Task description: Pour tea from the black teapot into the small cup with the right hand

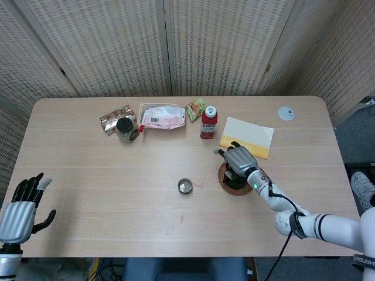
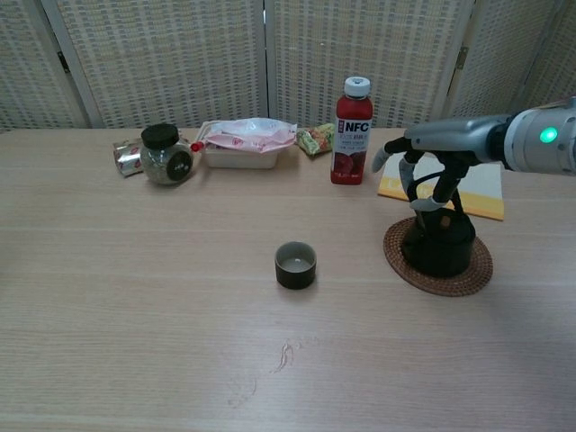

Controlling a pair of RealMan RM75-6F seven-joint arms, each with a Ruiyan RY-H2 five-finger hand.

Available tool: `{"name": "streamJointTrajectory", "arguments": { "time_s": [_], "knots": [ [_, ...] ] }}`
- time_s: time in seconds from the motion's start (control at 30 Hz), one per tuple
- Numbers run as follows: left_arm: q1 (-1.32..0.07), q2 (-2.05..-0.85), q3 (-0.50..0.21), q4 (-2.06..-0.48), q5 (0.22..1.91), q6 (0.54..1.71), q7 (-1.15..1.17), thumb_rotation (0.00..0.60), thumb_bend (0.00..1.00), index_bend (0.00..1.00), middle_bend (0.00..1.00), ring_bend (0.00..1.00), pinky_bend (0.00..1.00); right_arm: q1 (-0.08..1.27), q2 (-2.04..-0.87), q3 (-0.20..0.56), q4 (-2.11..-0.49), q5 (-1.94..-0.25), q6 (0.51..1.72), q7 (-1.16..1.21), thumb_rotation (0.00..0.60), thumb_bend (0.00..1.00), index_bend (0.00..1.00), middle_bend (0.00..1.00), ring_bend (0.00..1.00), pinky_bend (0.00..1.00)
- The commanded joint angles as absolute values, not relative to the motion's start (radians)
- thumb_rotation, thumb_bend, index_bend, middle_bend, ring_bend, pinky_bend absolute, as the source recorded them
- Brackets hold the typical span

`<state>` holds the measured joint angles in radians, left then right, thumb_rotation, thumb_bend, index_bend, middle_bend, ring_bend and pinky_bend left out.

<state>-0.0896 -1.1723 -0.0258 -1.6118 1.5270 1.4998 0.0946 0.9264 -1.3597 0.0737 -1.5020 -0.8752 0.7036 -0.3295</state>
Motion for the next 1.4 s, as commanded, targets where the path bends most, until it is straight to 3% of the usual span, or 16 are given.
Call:
{"name": "streamJointTrajectory", "arguments": {
  "time_s": [0.03,0.33,0.5,0.7,1.4],
  "knots": [
    [-0.09,-1.173,-0.026,-1.609,1.526,1.499,0.091,0.6,0.33,0.1,0.0,0.0,0.0,0.904,-1.319,0.059,-1.567,-0.897,0.746,-0.344,0.6,0.34,0.19,0.48,0.25,0.1],
    [-0.087,-1.175,-0.026,-1.593,1.527,1.504,0.073,0.6,0.33,0.1,0.0,0.0,0.0,0.851,-1.261,0.003,-1.688,-0.954,0.833,-0.404,0.6,0.34,0.19,0.47,0.27,0.1],
    [-0.082,-1.173,-0.024,-1.589,1.528,1.51,0.065,0.6,0.33,0.1,0.0,0.0,0.0,0.817,-1.237,-0.019,-1.738,-0.994,0.886,-0.428,0.6,0.32,0.19,0.39,0.28,0.1],
    [-0.078,-1.173,-0.022,-1.588,1.532,1.515,0.059,0.6,0.33,0.1,0.0,0.0,0.0,0.777,-1.215,-0.038,-1.779,-1.038,0.934,-0.445,0.6,0.32,0.29,0.31,0.24,0.1],
    [-0.07,-1.178,-0.016,-1.593,1.542,1.523,0.058,0.6,0.33,0.1,0.0,0.0,0.0,0.659,-1.224,-0.08,-1.714,-1.19,0.974,-0.38,0.6,0.32,0.3,0.41,0.26,0.1]
  ]
}}
